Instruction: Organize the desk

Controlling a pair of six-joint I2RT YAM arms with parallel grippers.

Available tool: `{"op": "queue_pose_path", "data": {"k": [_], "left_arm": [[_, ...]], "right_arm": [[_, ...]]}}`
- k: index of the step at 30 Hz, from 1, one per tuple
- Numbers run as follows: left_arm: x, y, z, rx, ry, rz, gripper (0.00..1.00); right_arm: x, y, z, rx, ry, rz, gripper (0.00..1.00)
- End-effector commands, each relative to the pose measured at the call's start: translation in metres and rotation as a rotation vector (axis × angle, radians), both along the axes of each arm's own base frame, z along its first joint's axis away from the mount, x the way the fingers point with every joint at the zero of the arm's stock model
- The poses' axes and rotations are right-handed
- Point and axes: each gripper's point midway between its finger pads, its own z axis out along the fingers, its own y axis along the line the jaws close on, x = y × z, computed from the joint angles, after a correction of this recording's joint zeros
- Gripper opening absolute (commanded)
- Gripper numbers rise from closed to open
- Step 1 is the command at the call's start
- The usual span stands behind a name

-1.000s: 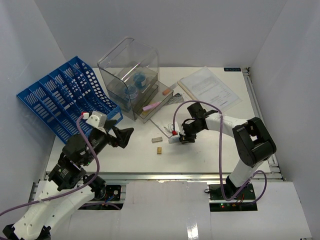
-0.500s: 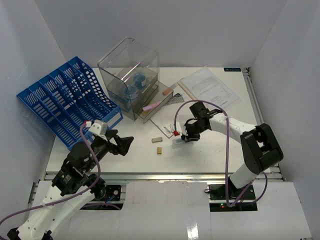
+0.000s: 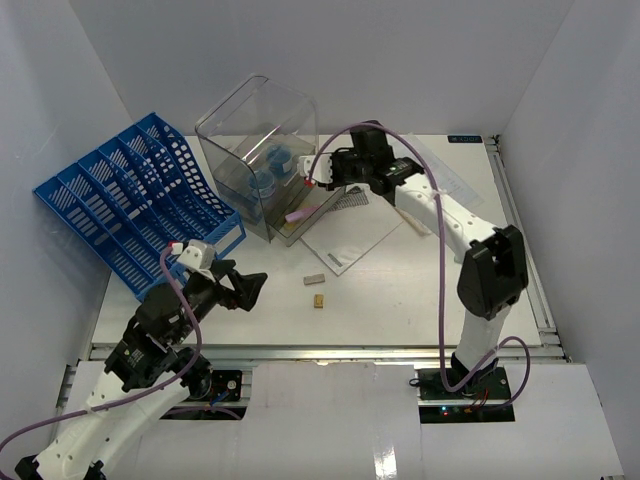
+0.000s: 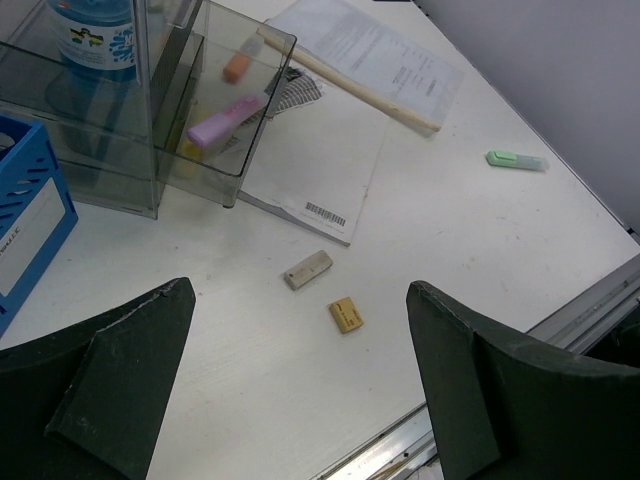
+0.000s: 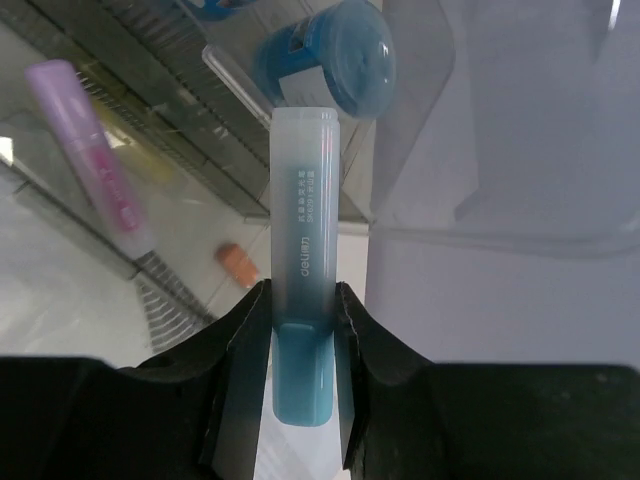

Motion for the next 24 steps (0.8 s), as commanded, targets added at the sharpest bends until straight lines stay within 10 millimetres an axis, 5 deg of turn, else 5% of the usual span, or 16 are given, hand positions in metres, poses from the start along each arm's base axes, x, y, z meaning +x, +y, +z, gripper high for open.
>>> {"op": "queue_pose_path", "data": {"k": [1, 8, 13, 17, 21, 24], "left_arm": [[0.004, -0.003, -0.003, 0.005, 0.013, 0.002, 0.98], [0.005, -0.006, -0.007, 0.018, 0.027, -0.011, 0.98], [0.005, -0.008, -0.007, 0.017, 0.026, -0.020, 0.98], [0.008, -0.006, -0.007, 0.008, 0.034, 0.002, 0.98], [0.007, -0.007, -0.008, 0.003, 0.035, -0.004, 0.98], [0.005, -0.010, -0.008, 0.003, 0.034, -0.023, 0.98]], "right_arm": [[0.032, 0.028, -0.013, -0.058, -0.123, -0.009, 0.16], [0.040, 0.044, -0.034, -0.063, -0.140, -0.005, 0.30], [0.040, 0.046, -0.042, -0.029, -0.091, -0.039, 0.72], [0.029, 0.040, -0.027, 0.065, 0.004, -0.091, 0.83], [-0.002, 0.012, -0.015, 0.167, 0.209, -0.115, 0.86], [-0.026, -0.041, -0.022, 0.180, 0.379, -0.161, 0.89]]}}
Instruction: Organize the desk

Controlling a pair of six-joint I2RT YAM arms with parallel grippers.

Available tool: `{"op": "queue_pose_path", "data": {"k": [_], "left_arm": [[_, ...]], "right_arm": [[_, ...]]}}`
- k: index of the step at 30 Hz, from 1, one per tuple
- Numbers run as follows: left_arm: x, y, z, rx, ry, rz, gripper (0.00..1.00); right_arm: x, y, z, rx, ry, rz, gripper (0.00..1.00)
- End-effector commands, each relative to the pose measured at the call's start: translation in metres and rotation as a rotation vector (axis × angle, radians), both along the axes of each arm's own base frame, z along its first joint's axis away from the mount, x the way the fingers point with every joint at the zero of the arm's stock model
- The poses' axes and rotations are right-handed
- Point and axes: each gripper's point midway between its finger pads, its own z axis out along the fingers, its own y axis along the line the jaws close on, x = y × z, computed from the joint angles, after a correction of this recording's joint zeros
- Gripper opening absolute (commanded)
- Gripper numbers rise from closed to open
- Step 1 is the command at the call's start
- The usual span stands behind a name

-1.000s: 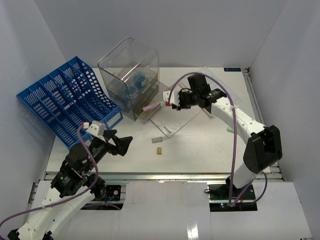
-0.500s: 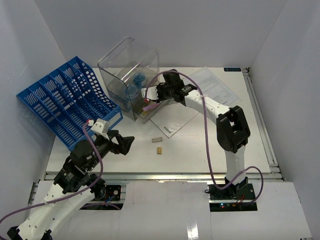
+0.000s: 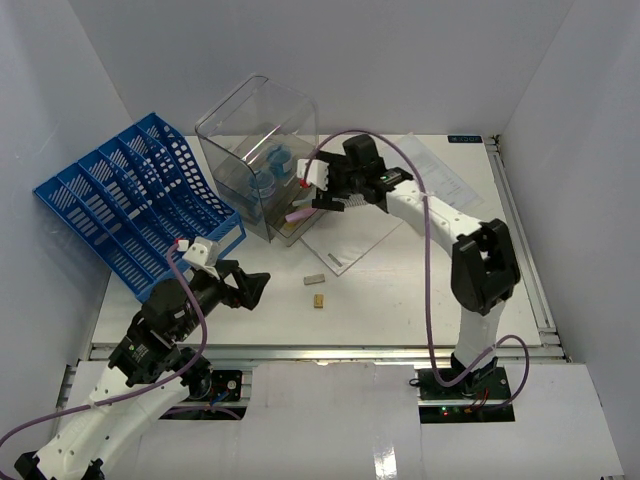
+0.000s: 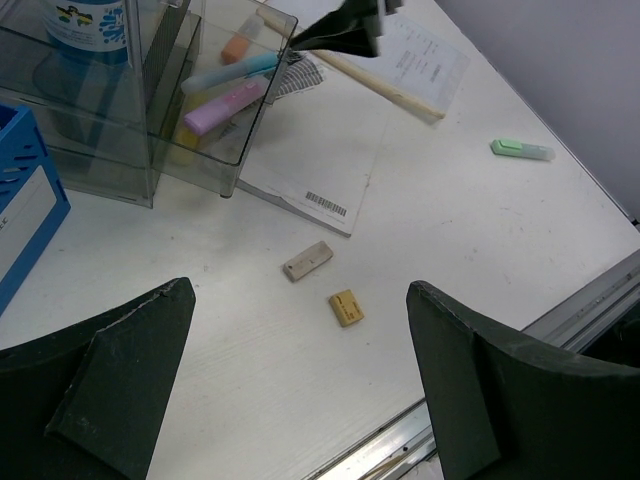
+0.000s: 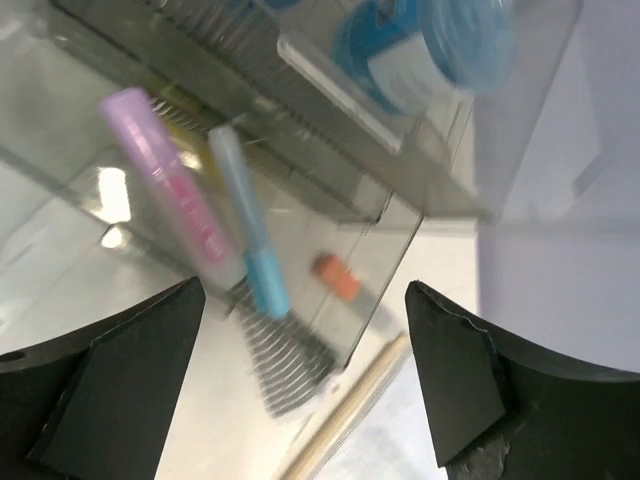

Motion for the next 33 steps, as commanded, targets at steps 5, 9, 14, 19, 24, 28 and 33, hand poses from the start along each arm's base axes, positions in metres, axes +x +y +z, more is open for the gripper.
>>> {"op": "queue_pose_path", "data": {"k": [5, 9, 14, 19, 24, 28, 33], "left_arm": [[-0.002, -0.010, 0.001, -0.015, -0.001, -0.054, 0.98], [-0.003, -0.014, 0.000, -0.014, 0.002, -0.072, 0.98], [-0.007, -0.020, 0.000, -0.015, 0.005, -0.115, 0.98], [-0.009, -0.020, 0.003, -0.022, -0.003, -0.119, 0.98], [-0.010, -0.017, 0.006, -0.033, -0.019, -0.111, 0.98], [-0.010, -0.016, 0.007, -0.035, -0.022, -0.109, 0.98], [-0.010, -0.017, 0.005, -0.030, -0.016, -0.111, 0.98]], "right_arm": [[-0.078, -0.181, -0.018, 0.005, 0.375, -0.219, 0.92], [-0.111, -0.290, -0.071, -0.201, 0.481, -0.403, 0.93], [-0.135, -0.405, -0.110, -0.362, 0.608, -0.647, 0.97], [-0.133, -0.451, -0.133, -0.404, 0.661, -0.685, 0.98], [-0.120, -0.462, -0.148, -0.441, 0.626, -0.687, 0.98], [-0.113, -0.470, -0.165, -0.468, 0.644, -0.696, 0.96], [-0.113, -0.466, -0.181, -0.464, 0.673, -0.667, 0.82]]}}
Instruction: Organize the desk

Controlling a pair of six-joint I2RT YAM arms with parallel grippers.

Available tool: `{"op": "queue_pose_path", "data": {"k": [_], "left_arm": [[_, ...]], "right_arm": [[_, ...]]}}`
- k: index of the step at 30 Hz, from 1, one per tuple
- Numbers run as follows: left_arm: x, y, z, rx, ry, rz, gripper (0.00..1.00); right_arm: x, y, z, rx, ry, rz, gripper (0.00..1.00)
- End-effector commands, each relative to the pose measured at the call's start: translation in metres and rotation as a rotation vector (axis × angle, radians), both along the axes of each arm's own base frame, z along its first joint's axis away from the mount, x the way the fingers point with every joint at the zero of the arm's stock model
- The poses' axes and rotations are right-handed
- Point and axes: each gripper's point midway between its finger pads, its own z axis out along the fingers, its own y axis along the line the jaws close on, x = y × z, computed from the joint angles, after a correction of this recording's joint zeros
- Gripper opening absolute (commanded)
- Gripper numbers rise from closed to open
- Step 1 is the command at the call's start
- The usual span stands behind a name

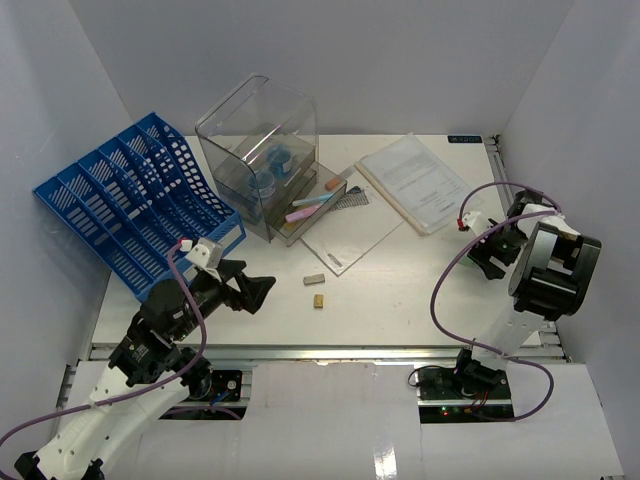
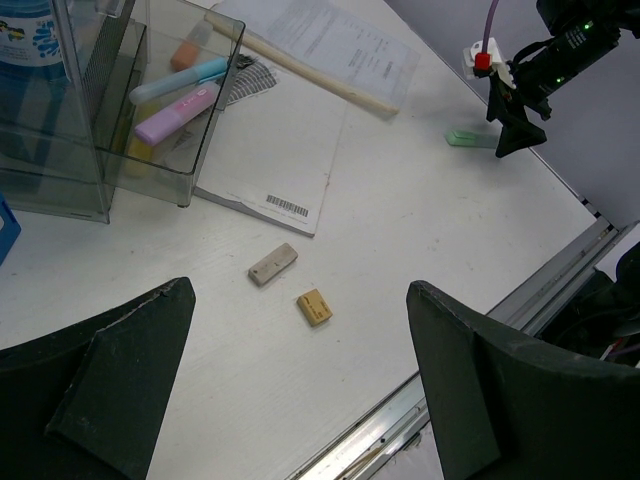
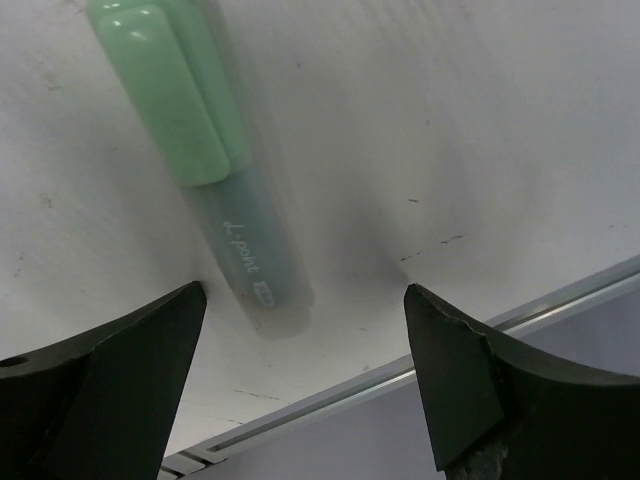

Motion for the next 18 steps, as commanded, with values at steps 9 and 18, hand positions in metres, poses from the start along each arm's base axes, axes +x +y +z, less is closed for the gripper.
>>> {"op": "queue_pose_path", "data": {"k": [9, 18], "left_arm": [[0.000, -0.003, -0.003, 0.002, 0.004, -0.014, 0.98], [-0.003, -0.001, 0.001, -0.010, -0.012, -0.017, 0.98]], "right_arm": [[-0.006, 0.037, -0.016, 0.073, 0.050, 0.134, 0.28], [-0.004, 0.107, 0.027, 0.201, -0.003, 0.233, 0.08]]}}
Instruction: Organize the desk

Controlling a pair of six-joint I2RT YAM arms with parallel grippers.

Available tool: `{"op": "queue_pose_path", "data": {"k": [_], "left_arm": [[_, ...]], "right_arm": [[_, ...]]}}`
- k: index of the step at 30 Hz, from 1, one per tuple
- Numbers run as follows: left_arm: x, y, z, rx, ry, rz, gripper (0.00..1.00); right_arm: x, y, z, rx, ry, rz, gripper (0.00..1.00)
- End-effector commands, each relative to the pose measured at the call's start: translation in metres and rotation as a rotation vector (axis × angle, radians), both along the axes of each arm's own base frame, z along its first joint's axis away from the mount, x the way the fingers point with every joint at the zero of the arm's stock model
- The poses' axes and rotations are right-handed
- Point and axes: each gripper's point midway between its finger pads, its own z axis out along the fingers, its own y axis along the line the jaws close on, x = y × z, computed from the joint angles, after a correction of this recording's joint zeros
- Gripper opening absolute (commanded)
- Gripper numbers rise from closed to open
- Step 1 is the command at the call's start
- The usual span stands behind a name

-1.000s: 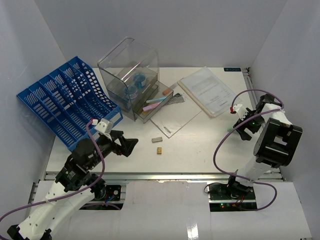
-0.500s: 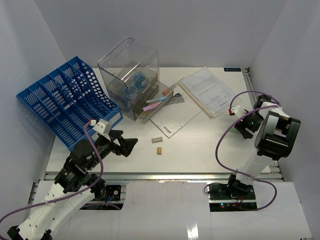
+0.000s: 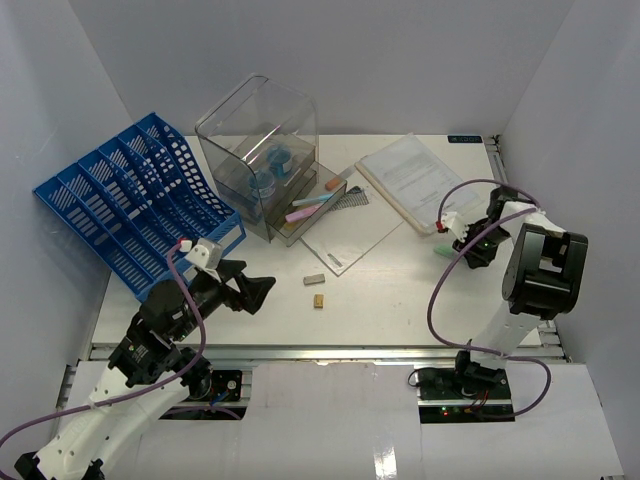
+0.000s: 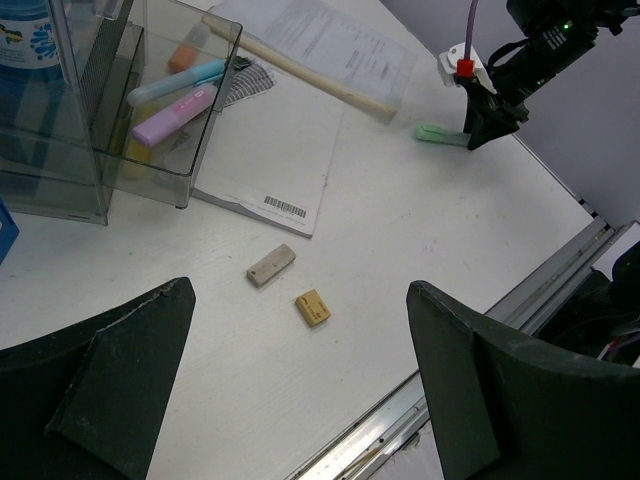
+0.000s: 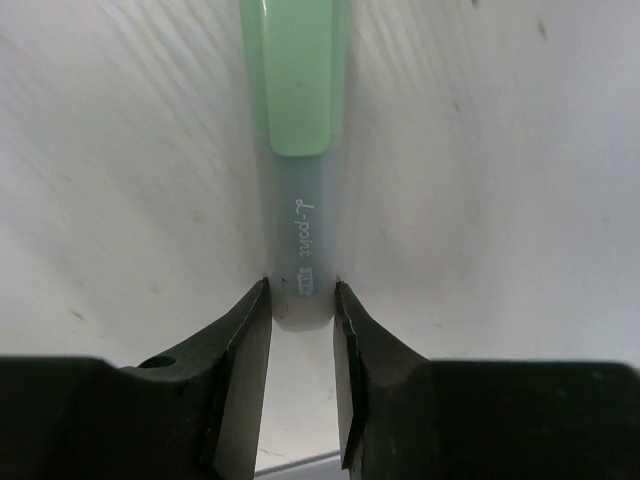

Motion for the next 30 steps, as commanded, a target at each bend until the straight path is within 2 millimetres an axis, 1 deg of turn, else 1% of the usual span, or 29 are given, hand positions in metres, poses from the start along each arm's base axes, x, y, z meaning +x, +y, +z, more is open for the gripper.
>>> {"op": "queue_pose_path", "data": {"k": [1, 4, 6, 7, 9, 11, 13, 14, 15, 16, 18, 19, 21, 23, 24, 25, 26, 27, 30], "left_arm": [[-0.002, -0.001, 0.000, -0.007, -0.008, -0.014, 0.98], [-0.002, -0.002, 0.000, -0.007, -0.010, -0.017, 0.98], [-0.002, -0.002, -0.001, -0.004, -0.006, -0.019, 0.98], [-0.002, -0.002, -0.001, -0.004, -0.006, -0.017, 0.98], [-0.002, -0.002, 0.000, -0.005, -0.007, -0.017, 0.98], [-0.002, -0.002, 0.000, -0.005, -0.010, -0.017, 0.98], [-0.002, -0.001, 0.001, -0.008, -0.015, -0.014, 0.98], [-0.003, -0.001, 0.002, -0.010, -0.017, -0.013, 0.98], [-0.003, 0.000, 0.002, -0.011, -0.019, -0.011, 0.98], [-0.002, 0.001, 0.003, -0.012, -0.021, -0.006, 0.98], [-0.002, 0.002, 0.004, -0.015, -0.025, -0.001, 0.98], [-0.003, 0.002, 0.004, -0.016, -0.028, -0.001, 0.98], [-0.003, 0.003, 0.005, -0.019, -0.029, 0.001, 0.98], [-0.002, 0.003, 0.004, -0.017, -0.029, 0.004, 0.98], [-0.003, 0.003, 0.004, -0.018, -0.030, 0.004, 0.98], [-0.003, 0.003, 0.005, -0.018, -0.031, 0.005, 0.98], [-0.003, 0.003, 0.005, -0.018, -0.031, 0.005, 0.98], [-0.003, 0.003, 0.005, -0.018, -0.031, 0.003, 0.98], [-0.003, 0.002, 0.005, -0.019, -0.031, -0.001, 0.98]], "right_arm": [[-0.010, 0.060, 0.040, 0.154, -0.020, 0.067, 0.08], [-0.002, 0.103, 0.079, 0.224, -0.100, 0.131, 0.08], [-0.001, 0.150, 0.104, 0.268, -0.154, 0.240, 0.08], [0.002, 0.163, 0.113, 0.268, -0.188, 0.271, 0.08], [0.021, 0.200, 0.143, 0.235, -0.364, 0.371, 0.08], [0.029, 0.231, 0.158, 0.159, -0.474, 0.464, 0.08], [0.039, 0.267, 0.173, 0.070, -0.588, 0.562, 0.08], [0.046, 0.279, 0.173, 0.048, -0.605, 0.586, 0.08], [0.055, 0.293, 0.182, 0.035, -0.638, 0.603, 0.08], [0.066, 0.308, 0.199, 0.033, -0.686, 0.612, 0.08], [0.084, 0.332, 0.196, -0.007, -0.703, 0.631, 0.08], [0.094, 0.344, 0.202, -0.018, -0.728, 0.636, 0.08], [0.110, 0.365, 0.221, -0.037, -0.803, 0.643, 0.08], [0.128, 0.383, 0.215, -0.057, -0.841, 0.642, 0.29], [0.133, 0.389, 0.220, -0.067, -0.869, 0.634, 0.42], [0.136, 0.394, 0.214, -0.071, -0.868, 0.638, 0.57], [0.138, 0.398, 0.210, -0.072, -0.868, 0.641, 0.69], [0.139, 0.401, 0.207, -0.062, -0.867, 0.642, 0.75], [0.132, 0.403, 0.203, -0.021, -0.854, 0.634, 0.79]]}}
